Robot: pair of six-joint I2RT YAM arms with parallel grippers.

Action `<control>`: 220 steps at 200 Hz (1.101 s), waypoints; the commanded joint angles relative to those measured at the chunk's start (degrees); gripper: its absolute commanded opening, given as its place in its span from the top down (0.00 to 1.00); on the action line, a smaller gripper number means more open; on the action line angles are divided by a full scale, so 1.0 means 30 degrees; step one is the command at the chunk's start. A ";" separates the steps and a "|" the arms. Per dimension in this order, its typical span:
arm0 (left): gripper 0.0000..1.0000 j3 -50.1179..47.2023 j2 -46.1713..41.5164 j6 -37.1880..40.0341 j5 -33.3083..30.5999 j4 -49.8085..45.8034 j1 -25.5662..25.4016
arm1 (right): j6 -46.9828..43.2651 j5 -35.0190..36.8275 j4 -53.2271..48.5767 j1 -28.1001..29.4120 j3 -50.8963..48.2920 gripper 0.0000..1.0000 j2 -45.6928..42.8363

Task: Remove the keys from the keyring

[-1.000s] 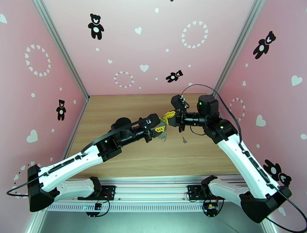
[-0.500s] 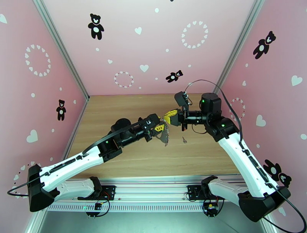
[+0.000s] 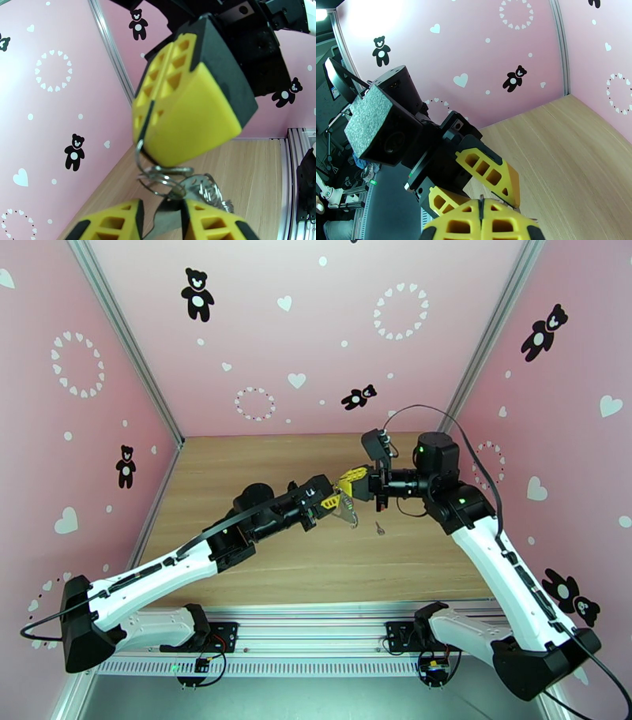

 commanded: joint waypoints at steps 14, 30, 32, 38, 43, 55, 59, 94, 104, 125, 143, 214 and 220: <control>0.67 0.0547 0.0243 0.0132 -0.0021 0.0718 0.0056 | -0.0022 -0.0146 0.0723 -0.0067 -0.0374 1.00 -0.0549; 0.68 0.0794 0.0309 0.0161 0.0165 0.0472 0.0066 | -0.0114 -0.0100 0.0673 -0.0062 -0.0505 1.00 -0.0649; 0.68 0.0812 0.0324 0.0147 0.0205 0.0440 0.0077 | -0.0126 -0.0049 0.0667 -0.0052 -0.0519 1.00 -0.0662; 0.70 0.0889 0.0336 0.0118 0.0295 0.0332 0.0094 | -0.0189 0.0092 0.0630 -0.0068 -0.0546 1.00 -0.0695; 0.71 0.0928 0.0338 0.0081 0.0359 0.0287 0.0096 | -0.0214 0.0135 0.0657 -0.0069 -0.0579 1.00 -0.0739; 0.75 0.0964 0.0396 0.0001 0.0503 0.0153 0.0119 | -0.0122 0.0345 0.0912 -0.0069 -0.0710 1.00 -0.0863; 0.76 0.0965 0.0392 -0.0028 0.0552 0.0090 0.0127 | -0.0063 0.0407 0.1015 -0.0065 -0.0754 1.00 -0.0937; 0.82 0.0986 0.0258 -0.0552 0.0824 -0.0276 0.0236 | -0.0215 0.0621 0.1046 -0.0069 -0.0780 1.00 -0.1101; 0.84 0.1123 0.0223 -0.0771 0.0913 -0.0540 0.0237 | -0.0275 0.0630 0.1074 -0.0047 -0.0810 1.00 -0.1134; 0.90 0.1283 0.0040 -0.1433 0.1005 -0.0920 0.0257 | -0.0391 0.0622 0.1272 -0.0040 -0.0789 1.00 -0.1286; 0.92 0.1371 -0.0158 -0.2063 0.1226 -0.1250 0.0268 | -0.0611 0.0738 0.1348 0.0024 -0.0788 1.00 -0.1442; 1.00 0.1570 -0.0752 -0.4345 0.1350 -0.1987 0.0332 | -0.3368 0.1932 -0.0059 0.1065 -0.0437 1.00 -0.1985; 1.00 0.1623 -0.0800 -0.4619 0.1302 -0.2055 0.0325 | -0.3633 0.2091 -0.0231 0.1146 -0.0367 1.00 -0.2058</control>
